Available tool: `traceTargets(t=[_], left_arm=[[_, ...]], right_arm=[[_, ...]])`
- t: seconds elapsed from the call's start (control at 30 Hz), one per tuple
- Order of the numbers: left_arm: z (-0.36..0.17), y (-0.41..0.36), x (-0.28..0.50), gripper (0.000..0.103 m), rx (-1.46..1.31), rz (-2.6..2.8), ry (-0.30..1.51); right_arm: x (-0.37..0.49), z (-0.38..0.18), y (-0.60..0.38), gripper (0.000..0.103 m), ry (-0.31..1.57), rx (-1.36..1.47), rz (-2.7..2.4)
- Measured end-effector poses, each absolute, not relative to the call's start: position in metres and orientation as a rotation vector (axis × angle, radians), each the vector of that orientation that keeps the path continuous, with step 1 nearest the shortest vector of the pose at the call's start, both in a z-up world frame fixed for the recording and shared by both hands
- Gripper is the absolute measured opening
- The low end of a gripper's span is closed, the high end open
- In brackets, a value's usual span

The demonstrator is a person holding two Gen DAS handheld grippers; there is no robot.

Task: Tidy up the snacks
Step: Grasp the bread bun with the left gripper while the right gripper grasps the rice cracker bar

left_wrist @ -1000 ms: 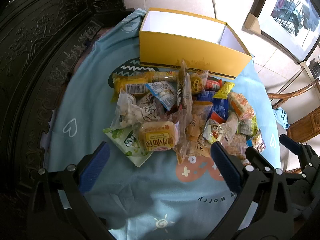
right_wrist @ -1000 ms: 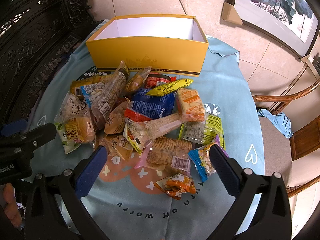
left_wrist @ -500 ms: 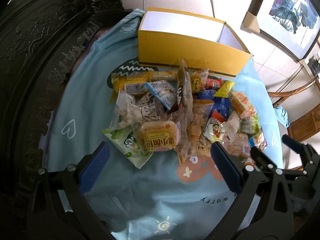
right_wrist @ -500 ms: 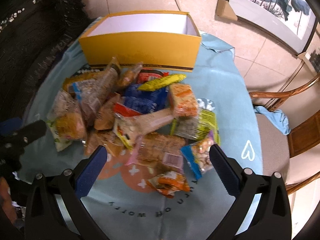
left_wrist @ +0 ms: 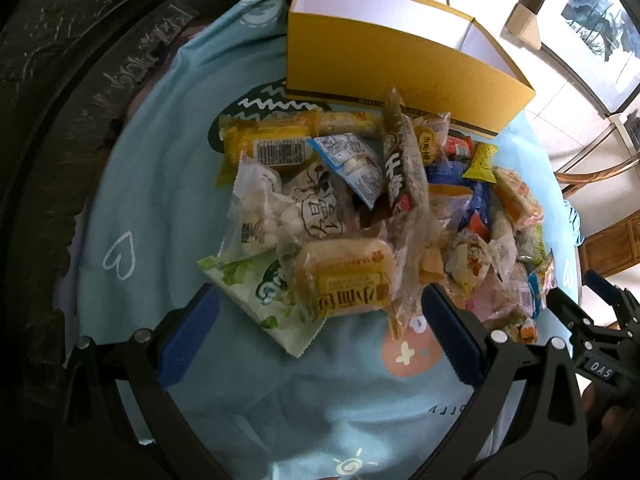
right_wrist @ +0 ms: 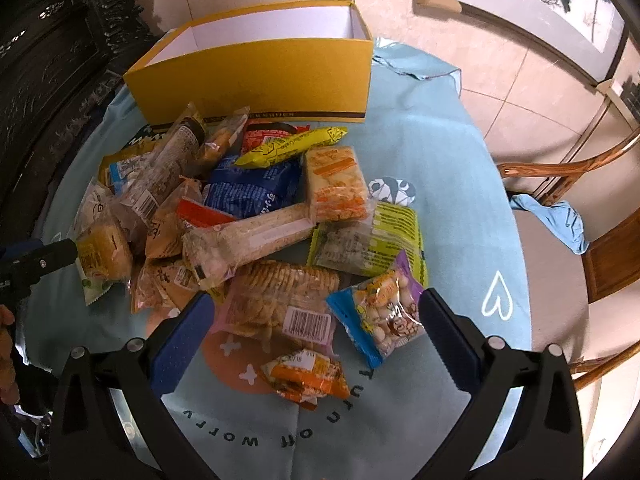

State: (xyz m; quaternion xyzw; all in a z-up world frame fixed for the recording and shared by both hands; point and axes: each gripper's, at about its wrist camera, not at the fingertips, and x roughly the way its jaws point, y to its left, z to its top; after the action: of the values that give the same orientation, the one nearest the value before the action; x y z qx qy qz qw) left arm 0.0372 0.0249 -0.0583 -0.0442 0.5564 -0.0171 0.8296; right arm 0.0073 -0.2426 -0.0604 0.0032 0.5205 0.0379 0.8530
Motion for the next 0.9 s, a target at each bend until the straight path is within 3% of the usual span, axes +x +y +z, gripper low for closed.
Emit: traceTargets(t=[0.33, 0.4, 0.47, 0.57, 0.9], left_arm=[[-0.095, -0.005, 0.056, 0.1, -0.116, -0.076, 1.301], [-0.103, -0.01, 0.061, 0.094, -0.111, -0.065, 1.31], [-0.113, -0.014, 0.068, 0.077, -0.047, -0.009, 1.318], [-0.115, -0.012, 0.07, 0.064, -0.05, -0.007, 1.309], [-0.08, 0.022, 0.034, 0.062, -0.152, -0.049, 1.258]], right_arm=[[0.03, -0.068, -0.247, 0.102, 1.12, 0.007, 0.092], [0.033, -0.069, -0.245, 0.102, 1.12, -0.003, 0.091], [0.033, -0.072, -0.243, 0.102, 1.126, -0.013, 0.095], [0.032, -0.074, -0.241, 0.102, 1.134, -0.032, 0.098], [0.026, -0.07, -0.276, 0.102, 1.121, 0.003, 0.075]])
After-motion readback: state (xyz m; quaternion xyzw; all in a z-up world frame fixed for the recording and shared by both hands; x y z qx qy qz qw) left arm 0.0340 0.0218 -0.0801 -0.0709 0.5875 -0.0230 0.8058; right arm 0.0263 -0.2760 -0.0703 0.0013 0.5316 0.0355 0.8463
